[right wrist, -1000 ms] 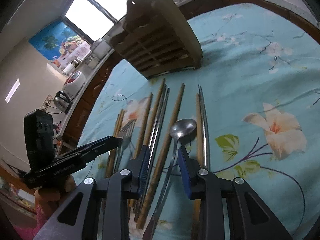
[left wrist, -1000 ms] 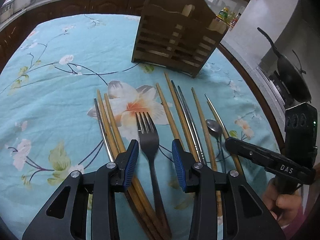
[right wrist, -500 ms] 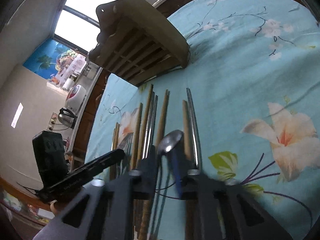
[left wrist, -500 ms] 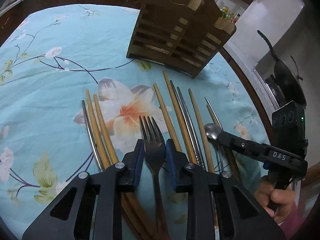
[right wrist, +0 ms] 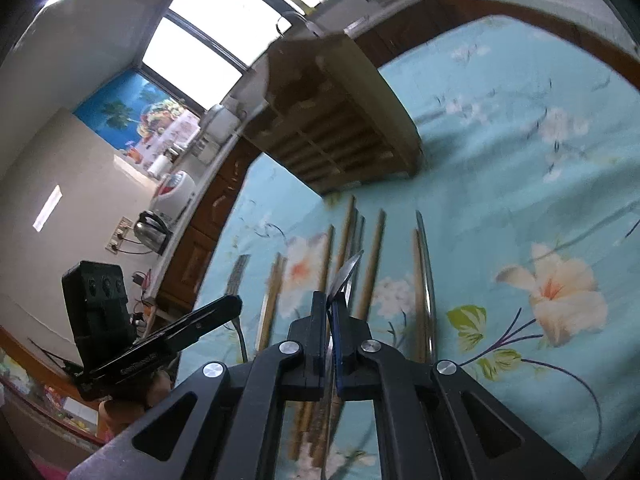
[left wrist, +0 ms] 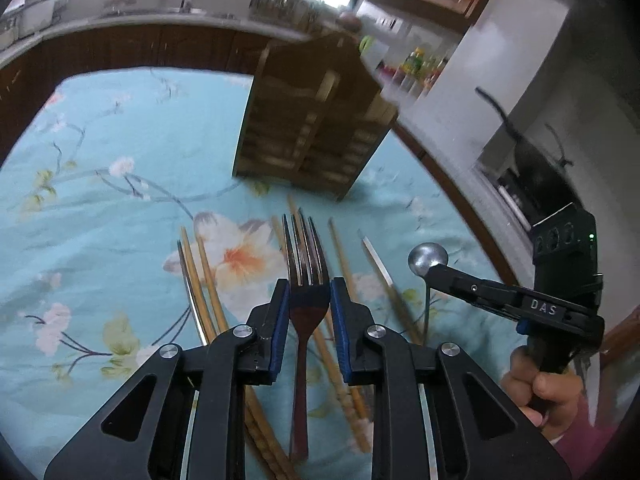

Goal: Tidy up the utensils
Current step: 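Carry the fork with the left tool into the wooden holder while the right tool carries the spoon there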

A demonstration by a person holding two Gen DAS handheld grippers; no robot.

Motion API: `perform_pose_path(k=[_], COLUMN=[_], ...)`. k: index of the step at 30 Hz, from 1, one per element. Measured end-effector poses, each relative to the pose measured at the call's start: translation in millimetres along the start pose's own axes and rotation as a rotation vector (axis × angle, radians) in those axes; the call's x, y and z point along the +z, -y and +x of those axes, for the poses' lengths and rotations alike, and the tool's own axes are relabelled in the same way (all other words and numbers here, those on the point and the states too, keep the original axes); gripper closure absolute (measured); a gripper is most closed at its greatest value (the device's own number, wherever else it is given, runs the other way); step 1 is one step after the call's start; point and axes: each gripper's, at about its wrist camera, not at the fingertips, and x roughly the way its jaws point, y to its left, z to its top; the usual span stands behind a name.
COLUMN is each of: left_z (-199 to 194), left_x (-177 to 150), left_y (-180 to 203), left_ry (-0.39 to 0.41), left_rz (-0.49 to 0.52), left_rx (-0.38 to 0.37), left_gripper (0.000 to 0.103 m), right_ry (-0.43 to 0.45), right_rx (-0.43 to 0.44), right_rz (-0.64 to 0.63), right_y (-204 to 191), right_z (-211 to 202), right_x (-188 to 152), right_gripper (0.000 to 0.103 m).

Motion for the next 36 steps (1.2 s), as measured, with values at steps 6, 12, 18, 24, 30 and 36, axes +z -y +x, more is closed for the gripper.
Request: perform_pose_path(k=[6,12,18,24,30,36], left_z=[-32,-46,-52,-59,-58,-46], left_x=[10,19,34,65,110,163], left_y=[14,23,25,20,12,6], left_ry=[0.095,0.155,0.206,0.283,0.374,0.488], left_rz=[0.025,0.043,0.035,0.013,-0.009,-0.025], left_rx=[0.000,-0.007,-0.015,-0.010,0.009,0.040], left_gripper=[0.101,0.101,0.101,0.101,0.101,0.101], right_ry=[0.083,0.154,0.242,0.333,0.449,0.589], right_rx=[0.021,0.019,-0.021,-0.067,-0.078,-0.120], right_rz=[-0.052,-0.107,-0.165,-0.233,-0.274,-0.313], right_y=[-23,-39,-50,-62,-74,-89], right_z=[-29,-50,-65,-65,-61,-49], right_x=[14,30,51,74,101,136], right_gripper=[0.100,0.100,0.100,0.100,0.100,0.100])
